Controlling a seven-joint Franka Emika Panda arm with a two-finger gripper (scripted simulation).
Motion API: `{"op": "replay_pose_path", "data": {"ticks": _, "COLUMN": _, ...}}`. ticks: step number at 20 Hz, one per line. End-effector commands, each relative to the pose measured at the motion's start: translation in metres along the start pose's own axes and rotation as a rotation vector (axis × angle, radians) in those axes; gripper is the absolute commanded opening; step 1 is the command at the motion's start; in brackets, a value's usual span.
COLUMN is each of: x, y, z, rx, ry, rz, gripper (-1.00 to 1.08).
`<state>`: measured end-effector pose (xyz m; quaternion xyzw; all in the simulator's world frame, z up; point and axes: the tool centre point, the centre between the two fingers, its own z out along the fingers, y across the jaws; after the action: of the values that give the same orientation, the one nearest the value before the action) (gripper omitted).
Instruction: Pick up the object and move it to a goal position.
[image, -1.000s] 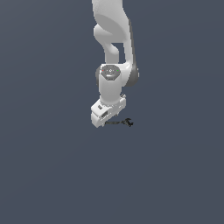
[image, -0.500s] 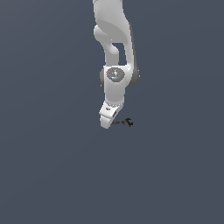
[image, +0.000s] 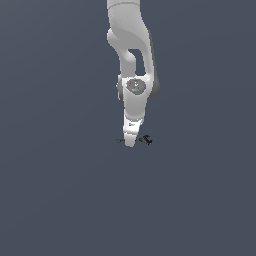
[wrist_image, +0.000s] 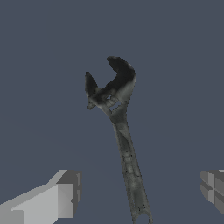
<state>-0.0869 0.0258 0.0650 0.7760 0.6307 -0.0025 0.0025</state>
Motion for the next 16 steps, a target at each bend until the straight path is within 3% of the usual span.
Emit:
{"op": "replay_pose_path", "data": {"ticks": 1, "x": 0.0025, "y": -0.0042, "z": 0.0027, "rx": 0.0, "ry": 0.003, "rz": -0.052, "gripper": 1.0}}
{"op": "replay_pose_path", "data": {"ticks": 8, "x": 0.0064, "y": -0.0107, "z": 0.0068, "rx": 0.0, "ry": 0.007, "rz": -0.129, "gripper": 1.0}}
{"op": "replay_pose_path", "data": {"ticks": 16, "x": 0.0065, "y": -0.0113, "z": 0.0117, "rx": 0.0, "ry": 0.007, "rz": -0.132, "gripper": 1.0}}
